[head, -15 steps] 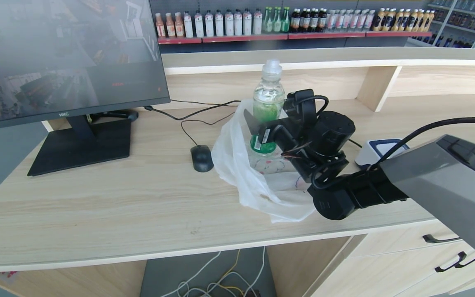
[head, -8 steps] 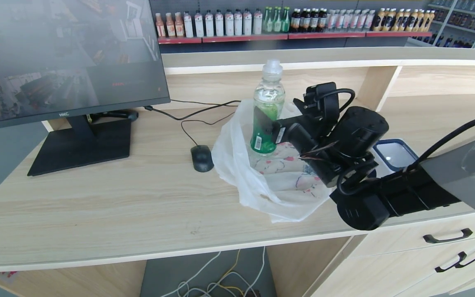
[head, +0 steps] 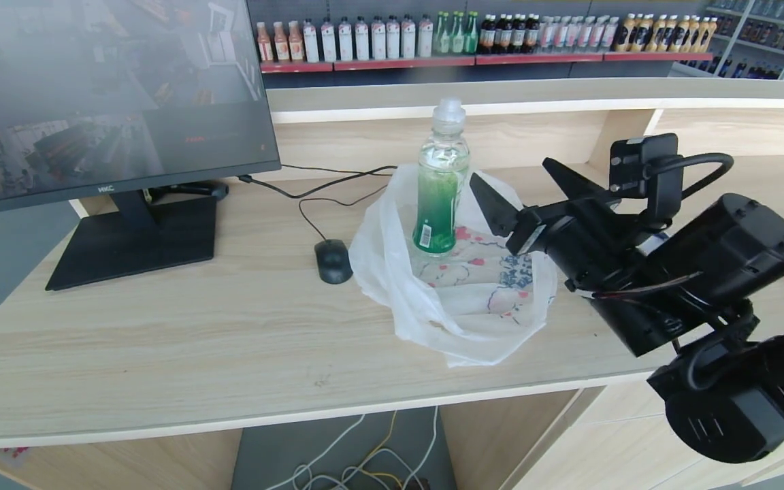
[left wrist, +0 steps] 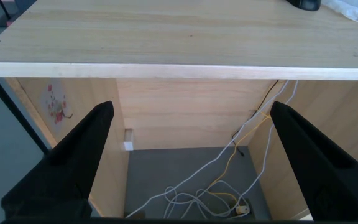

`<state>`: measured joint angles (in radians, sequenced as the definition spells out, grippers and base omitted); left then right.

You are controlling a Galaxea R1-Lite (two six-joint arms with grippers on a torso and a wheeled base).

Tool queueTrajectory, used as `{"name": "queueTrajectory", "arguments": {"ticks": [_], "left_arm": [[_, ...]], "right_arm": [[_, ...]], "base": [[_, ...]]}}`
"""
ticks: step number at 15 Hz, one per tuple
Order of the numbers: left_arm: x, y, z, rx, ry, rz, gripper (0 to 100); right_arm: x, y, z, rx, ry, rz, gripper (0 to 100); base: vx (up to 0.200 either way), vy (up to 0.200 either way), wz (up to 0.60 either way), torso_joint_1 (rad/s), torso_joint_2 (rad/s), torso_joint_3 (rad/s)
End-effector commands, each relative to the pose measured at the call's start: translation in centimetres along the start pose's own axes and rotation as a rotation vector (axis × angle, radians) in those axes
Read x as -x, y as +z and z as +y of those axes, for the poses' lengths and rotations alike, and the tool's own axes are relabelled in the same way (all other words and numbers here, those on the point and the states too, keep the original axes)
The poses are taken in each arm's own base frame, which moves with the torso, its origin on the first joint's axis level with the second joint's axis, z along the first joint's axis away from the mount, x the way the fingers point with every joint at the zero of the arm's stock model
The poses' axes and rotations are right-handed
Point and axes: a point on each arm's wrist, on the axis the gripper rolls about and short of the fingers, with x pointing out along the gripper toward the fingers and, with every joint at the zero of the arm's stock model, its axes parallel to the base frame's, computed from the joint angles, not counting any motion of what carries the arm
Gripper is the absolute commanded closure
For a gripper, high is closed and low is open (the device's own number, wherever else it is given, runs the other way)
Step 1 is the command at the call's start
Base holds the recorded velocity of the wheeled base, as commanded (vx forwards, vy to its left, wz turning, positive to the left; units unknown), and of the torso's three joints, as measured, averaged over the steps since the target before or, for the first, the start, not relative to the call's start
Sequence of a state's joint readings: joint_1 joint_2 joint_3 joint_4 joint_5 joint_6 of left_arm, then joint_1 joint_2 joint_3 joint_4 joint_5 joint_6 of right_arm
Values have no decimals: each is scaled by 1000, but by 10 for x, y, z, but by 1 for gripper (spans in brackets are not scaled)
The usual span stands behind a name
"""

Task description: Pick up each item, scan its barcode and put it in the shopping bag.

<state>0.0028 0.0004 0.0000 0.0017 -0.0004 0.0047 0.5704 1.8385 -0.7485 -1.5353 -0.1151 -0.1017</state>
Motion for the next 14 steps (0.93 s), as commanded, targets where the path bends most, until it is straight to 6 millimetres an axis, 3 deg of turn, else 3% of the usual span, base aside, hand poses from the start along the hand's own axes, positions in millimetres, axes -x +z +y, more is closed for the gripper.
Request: {"name": "queueTrajectory", "arguments": {"ticks": [1,3,5,8,11,14], "left_arm": [[0,0,0,0,-1,-1,0],[0,0,0,0,-1,-1,0],[0,0,0,-1,-1,-1,0],[0,0,0,2,1,-1,0],[0,0,0,-1,1,-1,0],[0,0,0,-1,-1,-1,0]], "right_arm": [[28,6,4,-6,28,39,0],[42,-4,4,0,37,92,0],[34,-5,6,-5,35,76,0],[37,-6,9,-14,47,88,0],[40,-6,16,-25,72,91,0],[42,-8,18,-24,77,102,0]], "base": [[0,0,0,0,0,0],[0,0,0,0,0,0],[0,0,0,0,0,0],[0,0,0,0,0,0],[-200,0,0,1,-4,2],[0,0,0,0,0,0]]}}
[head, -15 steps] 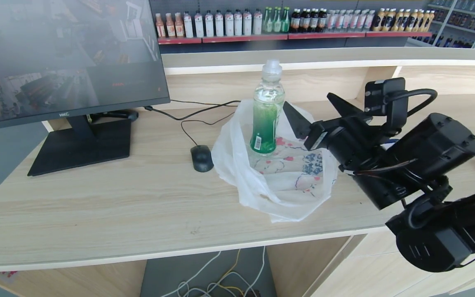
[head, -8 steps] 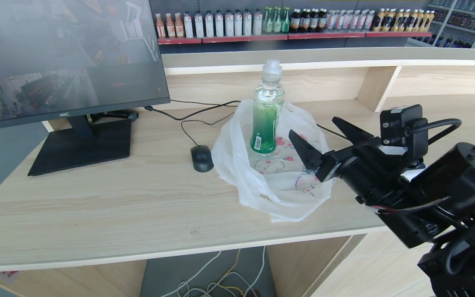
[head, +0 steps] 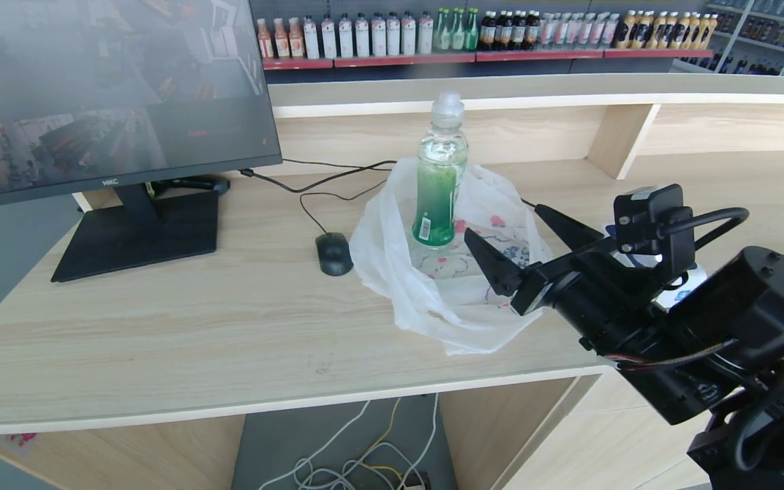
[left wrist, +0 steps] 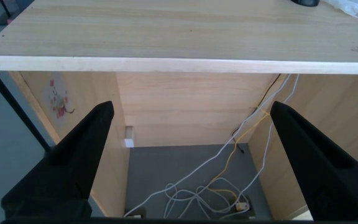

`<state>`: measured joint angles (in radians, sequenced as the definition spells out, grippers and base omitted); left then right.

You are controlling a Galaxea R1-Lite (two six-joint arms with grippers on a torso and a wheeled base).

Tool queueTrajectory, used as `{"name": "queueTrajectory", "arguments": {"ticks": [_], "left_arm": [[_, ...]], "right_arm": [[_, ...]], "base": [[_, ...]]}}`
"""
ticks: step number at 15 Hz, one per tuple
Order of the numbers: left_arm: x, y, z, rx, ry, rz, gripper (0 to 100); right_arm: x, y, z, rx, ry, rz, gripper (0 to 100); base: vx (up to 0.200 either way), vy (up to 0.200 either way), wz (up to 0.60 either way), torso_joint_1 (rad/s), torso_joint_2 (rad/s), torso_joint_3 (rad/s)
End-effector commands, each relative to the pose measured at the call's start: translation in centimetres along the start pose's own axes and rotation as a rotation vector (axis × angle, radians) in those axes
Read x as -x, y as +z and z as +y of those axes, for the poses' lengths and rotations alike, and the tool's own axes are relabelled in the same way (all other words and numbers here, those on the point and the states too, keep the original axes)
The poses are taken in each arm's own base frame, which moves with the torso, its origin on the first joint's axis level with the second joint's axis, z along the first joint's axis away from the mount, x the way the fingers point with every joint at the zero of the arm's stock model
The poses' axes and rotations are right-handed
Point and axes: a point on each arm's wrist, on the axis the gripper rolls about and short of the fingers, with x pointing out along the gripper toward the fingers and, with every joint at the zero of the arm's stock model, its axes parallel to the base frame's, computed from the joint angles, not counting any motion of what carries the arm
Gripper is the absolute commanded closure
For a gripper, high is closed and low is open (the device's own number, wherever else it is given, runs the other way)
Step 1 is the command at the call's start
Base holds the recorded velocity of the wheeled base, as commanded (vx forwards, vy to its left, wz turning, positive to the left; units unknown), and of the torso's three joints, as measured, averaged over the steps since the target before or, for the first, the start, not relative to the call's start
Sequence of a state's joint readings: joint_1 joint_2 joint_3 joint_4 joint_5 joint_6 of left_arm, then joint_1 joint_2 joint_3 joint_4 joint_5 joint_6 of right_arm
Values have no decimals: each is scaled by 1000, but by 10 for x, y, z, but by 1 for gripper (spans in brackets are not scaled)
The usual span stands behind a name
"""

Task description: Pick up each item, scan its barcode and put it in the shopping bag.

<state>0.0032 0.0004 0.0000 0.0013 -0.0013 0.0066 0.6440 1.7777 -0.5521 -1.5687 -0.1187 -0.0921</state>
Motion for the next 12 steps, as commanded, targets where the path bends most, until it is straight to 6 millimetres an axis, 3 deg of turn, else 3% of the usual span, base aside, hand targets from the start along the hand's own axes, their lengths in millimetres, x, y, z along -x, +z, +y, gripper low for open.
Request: {"name": "queueTrajectory", "arguments": {"ticks": [1,4,12], "left_arm": [[0,0,0,-1,0,0,0],[0,0,0,4,1,0,0],[0,0,0,2,0,0,0]], "right_arm": [[0,-2,1,0,3,6,0],[-3,-9,2,-15,4,24,0],[4,7,-11,-9,-35,-17,0]], "base": [[0,0,0,0,0,0],[0,0,0,0,0,0],[0,-200,0,7,6,4]]}}
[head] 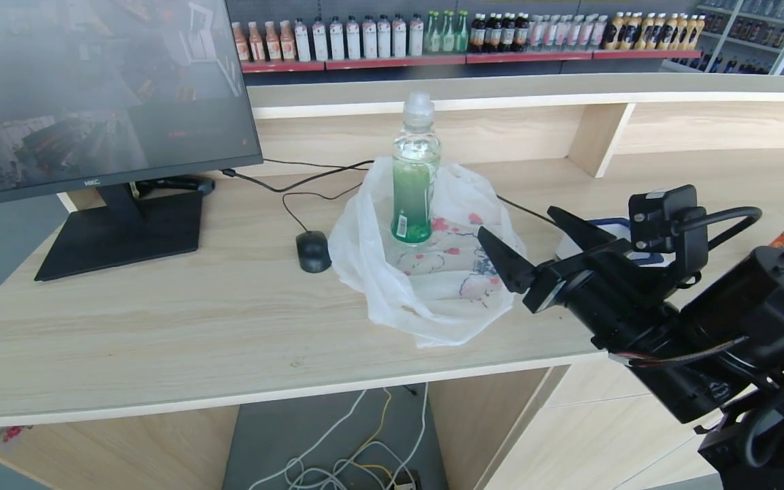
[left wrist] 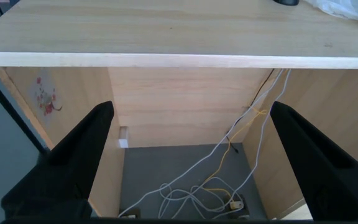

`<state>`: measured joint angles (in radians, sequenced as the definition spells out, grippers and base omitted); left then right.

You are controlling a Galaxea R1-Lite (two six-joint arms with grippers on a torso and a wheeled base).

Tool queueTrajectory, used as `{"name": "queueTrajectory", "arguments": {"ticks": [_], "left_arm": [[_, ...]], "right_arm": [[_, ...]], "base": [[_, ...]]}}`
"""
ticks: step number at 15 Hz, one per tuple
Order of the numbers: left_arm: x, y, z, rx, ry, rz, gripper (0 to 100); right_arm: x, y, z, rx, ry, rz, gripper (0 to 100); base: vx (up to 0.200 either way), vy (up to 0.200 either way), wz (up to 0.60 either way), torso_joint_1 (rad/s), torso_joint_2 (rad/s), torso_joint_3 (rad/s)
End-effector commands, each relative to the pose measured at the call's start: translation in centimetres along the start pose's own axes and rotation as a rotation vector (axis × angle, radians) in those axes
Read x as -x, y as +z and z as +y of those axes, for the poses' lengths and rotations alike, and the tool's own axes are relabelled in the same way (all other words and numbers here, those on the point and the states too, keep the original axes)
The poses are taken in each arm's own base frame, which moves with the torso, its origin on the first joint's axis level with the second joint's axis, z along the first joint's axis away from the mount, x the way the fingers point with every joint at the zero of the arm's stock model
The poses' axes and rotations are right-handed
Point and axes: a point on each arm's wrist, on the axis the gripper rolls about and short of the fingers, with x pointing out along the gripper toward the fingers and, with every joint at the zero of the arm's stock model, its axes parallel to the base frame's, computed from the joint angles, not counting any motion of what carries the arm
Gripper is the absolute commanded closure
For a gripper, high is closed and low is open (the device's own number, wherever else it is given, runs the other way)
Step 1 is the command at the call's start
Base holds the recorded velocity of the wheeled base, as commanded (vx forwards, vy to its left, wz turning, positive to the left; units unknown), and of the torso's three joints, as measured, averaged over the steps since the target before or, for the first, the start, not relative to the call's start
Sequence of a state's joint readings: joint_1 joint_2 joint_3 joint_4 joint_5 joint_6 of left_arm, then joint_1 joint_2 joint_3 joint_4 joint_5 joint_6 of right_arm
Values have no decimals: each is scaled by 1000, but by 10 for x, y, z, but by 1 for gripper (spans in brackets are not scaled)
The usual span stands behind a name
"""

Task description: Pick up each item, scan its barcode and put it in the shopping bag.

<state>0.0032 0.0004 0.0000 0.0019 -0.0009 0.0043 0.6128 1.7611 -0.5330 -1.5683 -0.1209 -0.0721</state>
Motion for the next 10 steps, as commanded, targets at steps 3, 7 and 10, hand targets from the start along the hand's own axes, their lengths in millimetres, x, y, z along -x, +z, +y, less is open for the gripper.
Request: {"name": "queueTrajectory", "arguments": {"ticks": [3,7,10], "left_arm": [[0,0,0,1,-1,-1,0],[0,0,0,1,-1,-1,0],[0,0,0,3,1,-1,0]], "right_arm": [[7,9,-2,0,-4,-20,0],[14,16,-7,3,-19,-35,0],[16,18,-8,3,-23,-38,0]], "base": [[0,-200,0,6,2,2],[0,-200,0,7,6,4],[0,-200,0,1,-2,2]]}}
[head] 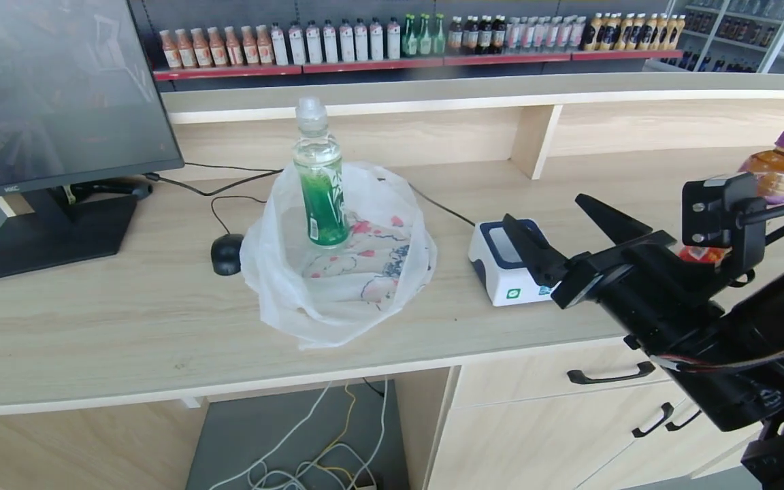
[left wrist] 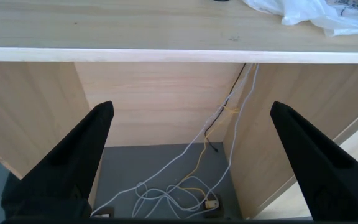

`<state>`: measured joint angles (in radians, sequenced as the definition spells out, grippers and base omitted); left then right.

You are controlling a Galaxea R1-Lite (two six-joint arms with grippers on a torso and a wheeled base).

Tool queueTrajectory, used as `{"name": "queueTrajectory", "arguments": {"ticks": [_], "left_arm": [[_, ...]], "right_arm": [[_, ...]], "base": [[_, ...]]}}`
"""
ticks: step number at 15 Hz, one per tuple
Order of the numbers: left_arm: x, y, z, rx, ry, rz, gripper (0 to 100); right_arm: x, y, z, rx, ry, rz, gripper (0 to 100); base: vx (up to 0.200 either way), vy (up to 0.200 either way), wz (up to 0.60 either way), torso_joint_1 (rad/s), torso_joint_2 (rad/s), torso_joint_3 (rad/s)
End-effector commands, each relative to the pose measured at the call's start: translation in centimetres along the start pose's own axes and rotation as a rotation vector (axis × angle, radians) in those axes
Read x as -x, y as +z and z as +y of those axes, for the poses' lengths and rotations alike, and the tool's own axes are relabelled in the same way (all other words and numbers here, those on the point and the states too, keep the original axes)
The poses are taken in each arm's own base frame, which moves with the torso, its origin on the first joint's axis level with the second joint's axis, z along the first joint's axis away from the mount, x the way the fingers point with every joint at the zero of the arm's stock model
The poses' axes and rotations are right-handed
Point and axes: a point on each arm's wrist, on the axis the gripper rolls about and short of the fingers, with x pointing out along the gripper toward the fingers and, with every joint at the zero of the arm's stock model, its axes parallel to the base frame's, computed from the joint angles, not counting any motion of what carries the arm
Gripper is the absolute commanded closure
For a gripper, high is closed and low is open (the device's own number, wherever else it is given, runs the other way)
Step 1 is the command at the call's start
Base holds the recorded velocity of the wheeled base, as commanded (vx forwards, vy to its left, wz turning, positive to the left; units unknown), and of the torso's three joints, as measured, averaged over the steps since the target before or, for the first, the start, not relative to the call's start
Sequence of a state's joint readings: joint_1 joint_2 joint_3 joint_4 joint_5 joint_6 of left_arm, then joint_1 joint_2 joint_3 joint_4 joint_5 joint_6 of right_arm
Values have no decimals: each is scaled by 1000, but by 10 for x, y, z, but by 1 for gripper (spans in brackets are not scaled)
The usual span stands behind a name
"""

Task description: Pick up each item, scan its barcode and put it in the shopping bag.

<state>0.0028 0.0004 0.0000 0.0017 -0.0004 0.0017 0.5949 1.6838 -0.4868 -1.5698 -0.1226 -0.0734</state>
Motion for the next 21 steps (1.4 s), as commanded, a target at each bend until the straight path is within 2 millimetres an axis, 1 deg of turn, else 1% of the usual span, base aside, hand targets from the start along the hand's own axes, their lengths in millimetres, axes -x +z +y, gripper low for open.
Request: {"name": "queueTrajectory", "arguments": {"ticks": [1,3,8,10,13,17,19,21], "left_arm": [[0,0,0,0,1,-1,0],[0,0,0,2,1,-1,0],[0,0,0,3,1,-1,0],[0,0,0,5,1,-1,0],[0,0,0,5,1,-1,0],[0,0,0,5,1,-2,0],[0,0,0,5,1,-1,0],[0,0,0,5,2,-1,0]], "right_arm": [[1,1,-1,0,-2,-5,0],[1,1,-1,0,-3,-1,0],[7,-5,-3,5,-8,31,0],[12,-10,-5,8,-12,60,0],[13,-11,-5,9,-11,64,0],[20,-19,-5,15,-7,110,0],[20,-21,-5,21,-6,119,0],[17,-22,-5,21,-9,116,0]], "base": [[0,-200,0,-7,-2,2],[0,-200,600,2,10,2],[0,-200,0,0,4,-1],[0,-200,0,10,-5,0],[0,-200,0,4,4,-1],[0,-200,0,4,11,2],[0,-200,0,2,2,2],[0,-200,0,2,12,0]]}}
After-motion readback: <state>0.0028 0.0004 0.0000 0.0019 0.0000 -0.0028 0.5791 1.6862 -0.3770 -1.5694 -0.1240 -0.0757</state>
